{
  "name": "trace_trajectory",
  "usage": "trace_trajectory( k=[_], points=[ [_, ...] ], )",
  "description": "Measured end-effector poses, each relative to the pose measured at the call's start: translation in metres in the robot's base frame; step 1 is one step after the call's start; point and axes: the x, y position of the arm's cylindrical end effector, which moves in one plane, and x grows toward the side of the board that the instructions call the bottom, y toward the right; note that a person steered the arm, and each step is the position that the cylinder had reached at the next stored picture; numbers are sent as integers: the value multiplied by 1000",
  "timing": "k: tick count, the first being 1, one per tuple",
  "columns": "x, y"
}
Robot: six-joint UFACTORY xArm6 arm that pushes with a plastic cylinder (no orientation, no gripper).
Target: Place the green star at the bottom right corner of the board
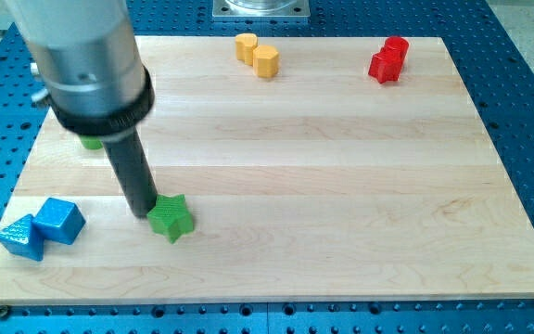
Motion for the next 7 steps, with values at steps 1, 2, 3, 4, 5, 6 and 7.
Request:
trace_trajectory(
  k=[1, 2, 3, 4, 5, 6, 7],
  points=[
    [8, 68],
    [-7, 142],
    [11, 81],
    [66, 134],
    [50, 215],
    [42, 206],
    [14, 207]
  ],
)
